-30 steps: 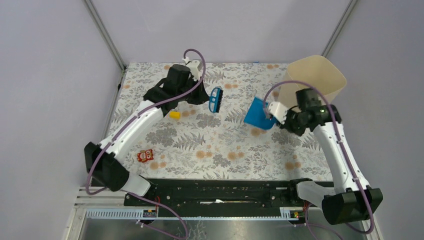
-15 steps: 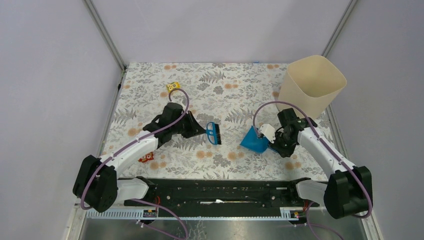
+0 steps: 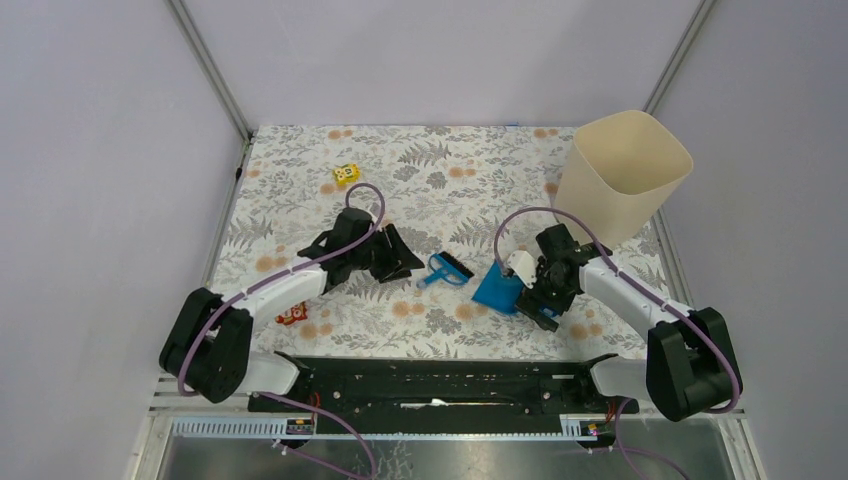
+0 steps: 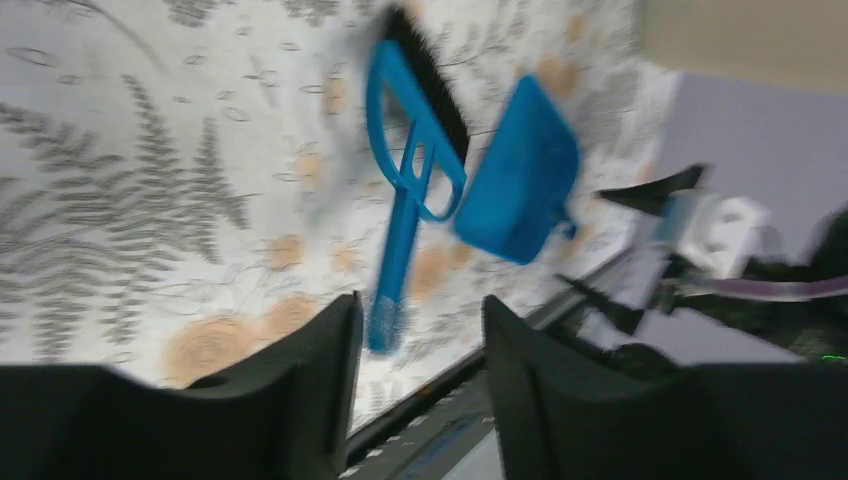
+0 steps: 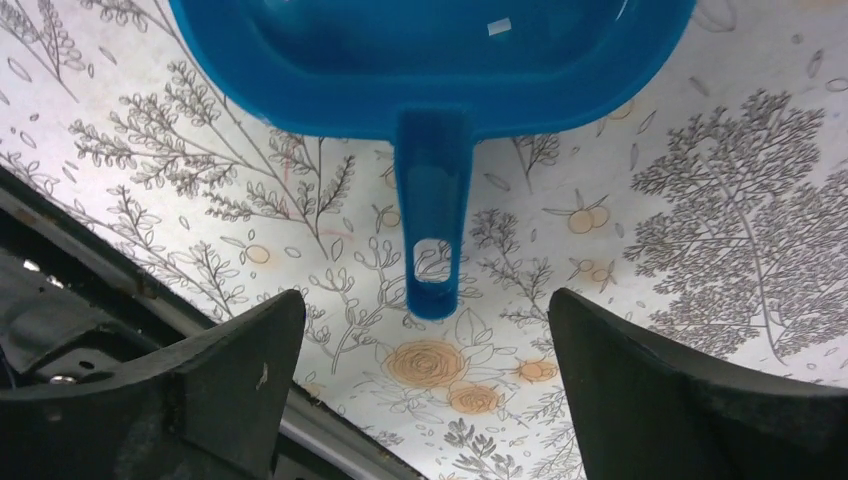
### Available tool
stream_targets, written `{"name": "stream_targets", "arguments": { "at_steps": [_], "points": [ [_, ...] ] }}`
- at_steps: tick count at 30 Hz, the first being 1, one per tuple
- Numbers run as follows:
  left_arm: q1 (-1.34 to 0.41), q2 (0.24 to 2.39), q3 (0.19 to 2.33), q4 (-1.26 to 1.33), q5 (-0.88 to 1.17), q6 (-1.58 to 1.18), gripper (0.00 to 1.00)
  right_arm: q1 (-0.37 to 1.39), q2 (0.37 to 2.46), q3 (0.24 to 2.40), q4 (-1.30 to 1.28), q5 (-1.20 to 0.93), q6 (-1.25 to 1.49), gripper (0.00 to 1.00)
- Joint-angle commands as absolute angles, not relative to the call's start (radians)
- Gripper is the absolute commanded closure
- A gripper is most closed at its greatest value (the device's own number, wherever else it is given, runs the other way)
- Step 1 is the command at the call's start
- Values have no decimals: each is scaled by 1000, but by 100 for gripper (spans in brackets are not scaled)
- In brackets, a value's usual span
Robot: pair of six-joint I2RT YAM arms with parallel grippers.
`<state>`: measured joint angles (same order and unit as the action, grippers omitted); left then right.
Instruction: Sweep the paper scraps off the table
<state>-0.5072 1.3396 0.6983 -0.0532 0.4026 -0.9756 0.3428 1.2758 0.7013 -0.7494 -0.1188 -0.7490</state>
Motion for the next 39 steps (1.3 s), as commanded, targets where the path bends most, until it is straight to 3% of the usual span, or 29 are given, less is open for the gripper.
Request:
{"name": "stream_targets", "arguments": {
  "at_steps": [1,8,19,21,24,29,39],
  "points": [
    [-505,1386,803,-254,281,-838,42,351,1246,724,-689,-127,-652,0],
    [-534,1467,1025,-568,76,-629,34,350,1151,803,-561,-106,-445,0],
    [-566,1445,1291,-553,-143,-305,32,350,1216,949,-430,-67,-160,0],
    [-569,1417,1271,-466,-179,-235,31,350,1199,964,-376,-60,-107,0],
    [-572,1372,1188,-341,-320,-206,13,350,1175,977,-266,-13,7,0],
    [-573,1249,952,-119,-369,-171,2,349,1171,1002,-190,34,80,0],
    [-580,1307,995,-187,-318,-180,2,348,1133,960,-91,74,102,0]
  ]
}}
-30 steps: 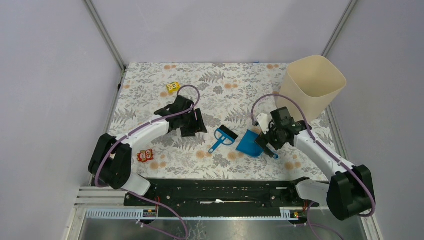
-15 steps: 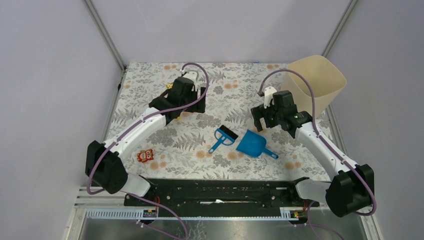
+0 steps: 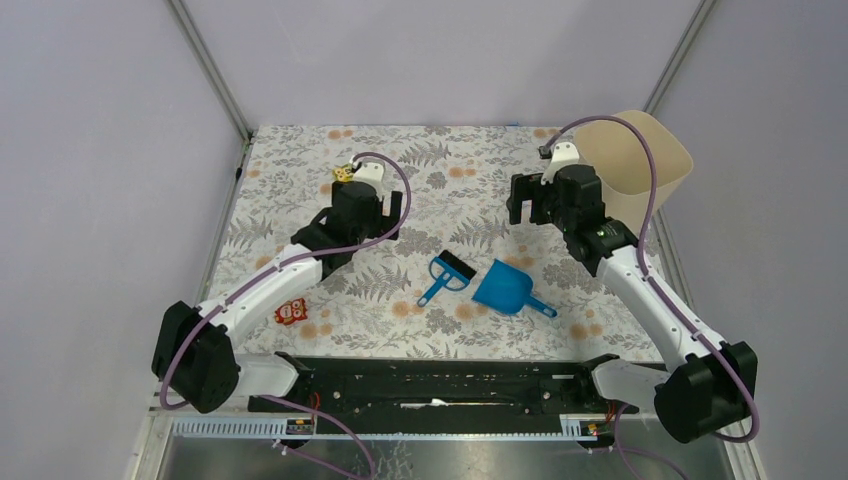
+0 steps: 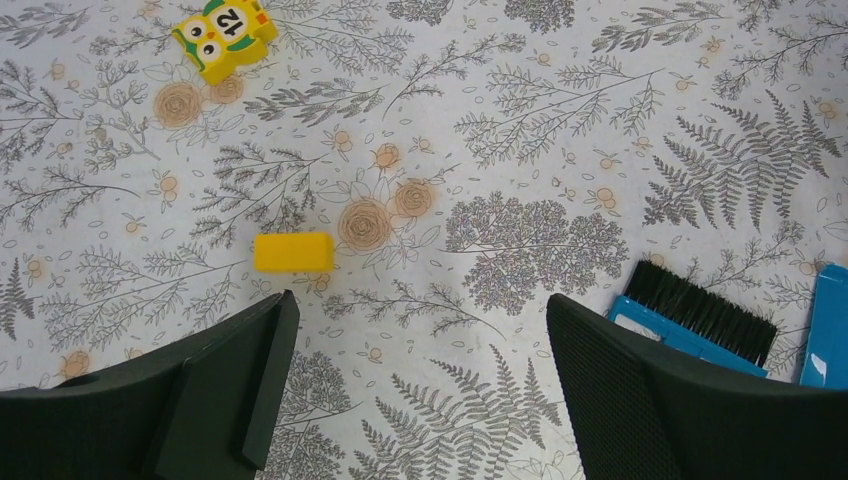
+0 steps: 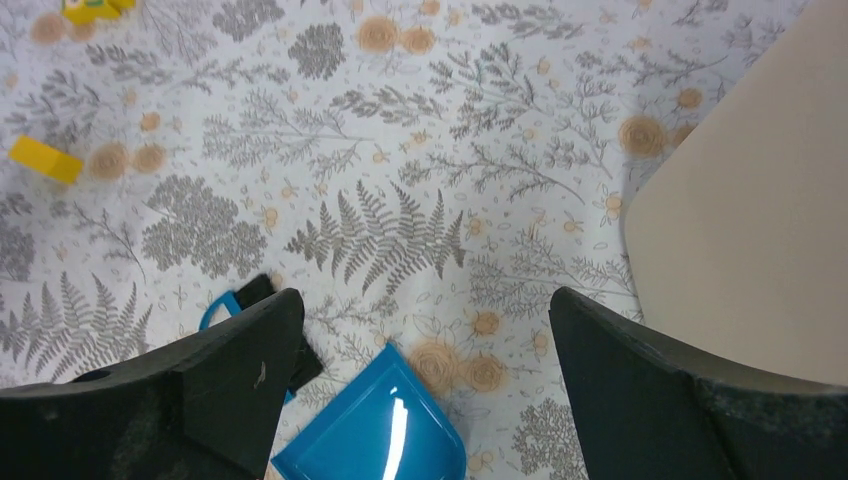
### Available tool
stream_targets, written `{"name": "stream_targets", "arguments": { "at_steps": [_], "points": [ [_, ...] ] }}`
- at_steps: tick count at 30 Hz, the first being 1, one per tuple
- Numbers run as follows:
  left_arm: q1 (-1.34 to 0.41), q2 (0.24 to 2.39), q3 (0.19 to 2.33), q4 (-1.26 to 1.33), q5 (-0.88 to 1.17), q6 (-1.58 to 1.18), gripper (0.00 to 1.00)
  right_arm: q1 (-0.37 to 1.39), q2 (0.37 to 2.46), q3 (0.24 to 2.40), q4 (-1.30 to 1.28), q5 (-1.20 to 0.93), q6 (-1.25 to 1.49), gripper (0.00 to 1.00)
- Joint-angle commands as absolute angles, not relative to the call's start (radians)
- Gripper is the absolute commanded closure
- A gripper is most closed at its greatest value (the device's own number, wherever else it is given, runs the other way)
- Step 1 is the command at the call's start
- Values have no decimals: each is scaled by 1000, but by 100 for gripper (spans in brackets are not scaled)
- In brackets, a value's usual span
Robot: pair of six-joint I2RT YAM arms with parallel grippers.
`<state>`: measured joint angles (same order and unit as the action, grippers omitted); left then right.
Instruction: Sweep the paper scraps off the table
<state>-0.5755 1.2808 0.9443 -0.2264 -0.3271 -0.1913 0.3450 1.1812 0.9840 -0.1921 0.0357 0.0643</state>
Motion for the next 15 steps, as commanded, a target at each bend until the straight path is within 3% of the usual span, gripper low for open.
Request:
{"name": "stream_targets", "arguments": {
  "at_steps": [1,15],
  "points": [
    [-580,1308,994,-187,-313,-181,2,350,1121,935,-74,74,101,0],
    [-578,1307,989,-173,-285,-181,2,349,1080,895,-61,28,108,0]
  ]
}}
